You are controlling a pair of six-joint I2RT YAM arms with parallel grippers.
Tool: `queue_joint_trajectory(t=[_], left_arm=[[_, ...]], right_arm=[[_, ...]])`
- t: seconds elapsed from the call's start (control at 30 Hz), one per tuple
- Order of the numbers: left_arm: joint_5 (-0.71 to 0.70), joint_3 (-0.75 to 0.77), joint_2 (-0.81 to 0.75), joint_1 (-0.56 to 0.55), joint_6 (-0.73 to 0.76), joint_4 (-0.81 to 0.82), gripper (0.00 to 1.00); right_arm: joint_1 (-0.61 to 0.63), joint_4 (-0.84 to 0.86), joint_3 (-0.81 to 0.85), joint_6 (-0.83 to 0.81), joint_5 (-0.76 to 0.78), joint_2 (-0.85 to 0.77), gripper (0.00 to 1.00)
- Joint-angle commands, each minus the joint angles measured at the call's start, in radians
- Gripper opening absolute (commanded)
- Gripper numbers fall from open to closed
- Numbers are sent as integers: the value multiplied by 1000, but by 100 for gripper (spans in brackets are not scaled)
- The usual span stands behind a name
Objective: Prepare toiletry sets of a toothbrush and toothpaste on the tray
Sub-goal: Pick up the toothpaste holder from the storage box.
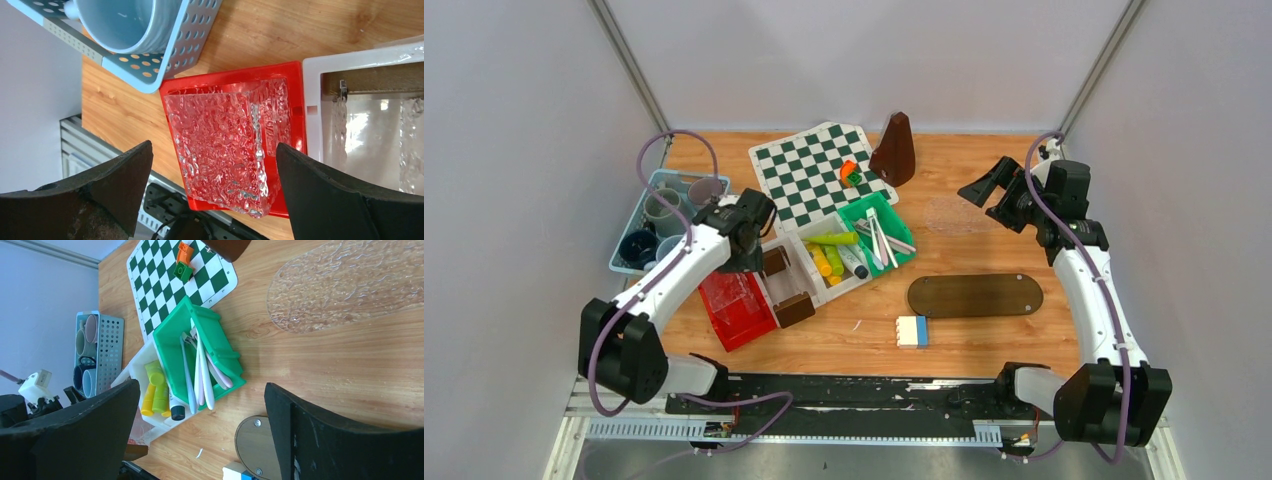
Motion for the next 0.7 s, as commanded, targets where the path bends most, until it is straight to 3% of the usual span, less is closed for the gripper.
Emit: queue_joint_trajectory(t=[0.0,0.43,0.67], left_arm=[[-120,52,51,-24,-75,-59,100],[-158,37,212,-82,-128,-57,100],[-194,39,211,-85,-148,-76,96]], right_arm=[[4,17,8,-22,-9,-17,97],[4,12,8,-25,-5,-16,97],[4,11,7,-26,-9,-15,97]])
